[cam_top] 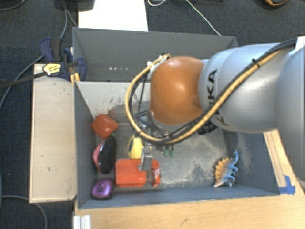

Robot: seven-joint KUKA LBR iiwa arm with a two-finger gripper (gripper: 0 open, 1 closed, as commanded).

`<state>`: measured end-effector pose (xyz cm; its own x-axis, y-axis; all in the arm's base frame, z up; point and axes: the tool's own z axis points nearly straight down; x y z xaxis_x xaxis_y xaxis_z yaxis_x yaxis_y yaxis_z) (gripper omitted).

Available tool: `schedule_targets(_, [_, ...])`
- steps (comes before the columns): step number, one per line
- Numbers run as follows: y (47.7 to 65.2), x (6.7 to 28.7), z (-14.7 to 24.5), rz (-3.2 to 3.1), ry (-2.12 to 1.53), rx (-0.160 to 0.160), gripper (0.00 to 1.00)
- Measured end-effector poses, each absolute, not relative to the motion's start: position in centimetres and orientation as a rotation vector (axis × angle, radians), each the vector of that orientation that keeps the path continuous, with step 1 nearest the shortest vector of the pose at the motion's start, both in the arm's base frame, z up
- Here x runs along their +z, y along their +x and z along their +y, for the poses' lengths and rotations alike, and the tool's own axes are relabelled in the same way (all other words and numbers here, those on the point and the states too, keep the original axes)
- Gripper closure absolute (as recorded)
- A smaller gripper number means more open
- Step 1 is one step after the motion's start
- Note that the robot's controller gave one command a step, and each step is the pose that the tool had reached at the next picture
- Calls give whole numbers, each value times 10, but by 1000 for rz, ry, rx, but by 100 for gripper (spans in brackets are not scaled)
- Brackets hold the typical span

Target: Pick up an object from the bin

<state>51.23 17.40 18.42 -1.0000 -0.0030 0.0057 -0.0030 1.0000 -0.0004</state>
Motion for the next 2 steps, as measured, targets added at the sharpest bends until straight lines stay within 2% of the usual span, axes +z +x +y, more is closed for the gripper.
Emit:
schedule_targets(1, [514, 189, 173, -3144, -5, -2, 0])
schedule_targets(2, [518, 108, 136, -3137, 210, -4, 0])
